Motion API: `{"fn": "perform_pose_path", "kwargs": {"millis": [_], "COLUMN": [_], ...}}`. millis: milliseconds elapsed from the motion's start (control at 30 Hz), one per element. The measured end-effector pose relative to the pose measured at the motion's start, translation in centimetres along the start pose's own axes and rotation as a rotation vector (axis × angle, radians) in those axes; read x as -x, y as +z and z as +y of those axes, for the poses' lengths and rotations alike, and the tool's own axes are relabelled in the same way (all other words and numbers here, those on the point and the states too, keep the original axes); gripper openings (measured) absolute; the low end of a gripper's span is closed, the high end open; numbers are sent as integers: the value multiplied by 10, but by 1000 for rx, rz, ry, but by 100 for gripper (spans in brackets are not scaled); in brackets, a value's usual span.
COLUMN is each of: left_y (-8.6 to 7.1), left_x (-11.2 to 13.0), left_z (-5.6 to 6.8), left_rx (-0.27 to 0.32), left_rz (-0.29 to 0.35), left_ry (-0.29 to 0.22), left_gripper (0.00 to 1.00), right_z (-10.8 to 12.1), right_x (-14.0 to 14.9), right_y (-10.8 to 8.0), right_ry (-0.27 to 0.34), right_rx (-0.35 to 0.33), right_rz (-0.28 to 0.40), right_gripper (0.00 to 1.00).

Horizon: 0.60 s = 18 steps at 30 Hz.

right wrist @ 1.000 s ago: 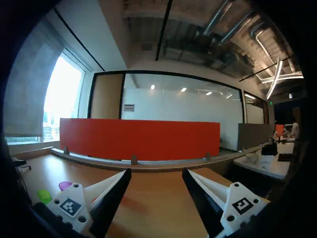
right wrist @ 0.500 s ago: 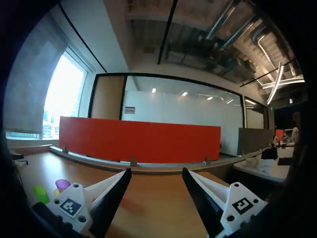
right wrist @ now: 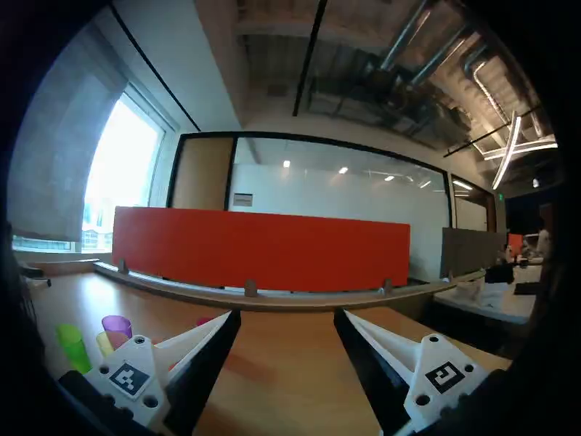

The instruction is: Pour water

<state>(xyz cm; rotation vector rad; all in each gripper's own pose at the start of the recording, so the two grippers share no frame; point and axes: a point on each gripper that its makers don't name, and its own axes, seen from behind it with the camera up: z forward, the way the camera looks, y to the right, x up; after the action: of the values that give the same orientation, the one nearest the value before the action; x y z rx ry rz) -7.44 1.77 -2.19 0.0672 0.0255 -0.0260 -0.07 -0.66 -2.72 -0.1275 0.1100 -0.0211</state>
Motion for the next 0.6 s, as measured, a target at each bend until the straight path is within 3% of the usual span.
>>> {"fn": "perform_pose_path", "kwargs": {"millis": [600], "left_y": [0], "left_x": [-1], "left_z": [-1], "left_rx": [0], "left_rz": [0], "left_ry": [0], "left_gripper": [93], "right_z": [-7], "right_x": [49], "right_y": [-7], "right_ry": [14], "right_rx": [-53], "right_rz": [-40], "right_gripper": [99]}}
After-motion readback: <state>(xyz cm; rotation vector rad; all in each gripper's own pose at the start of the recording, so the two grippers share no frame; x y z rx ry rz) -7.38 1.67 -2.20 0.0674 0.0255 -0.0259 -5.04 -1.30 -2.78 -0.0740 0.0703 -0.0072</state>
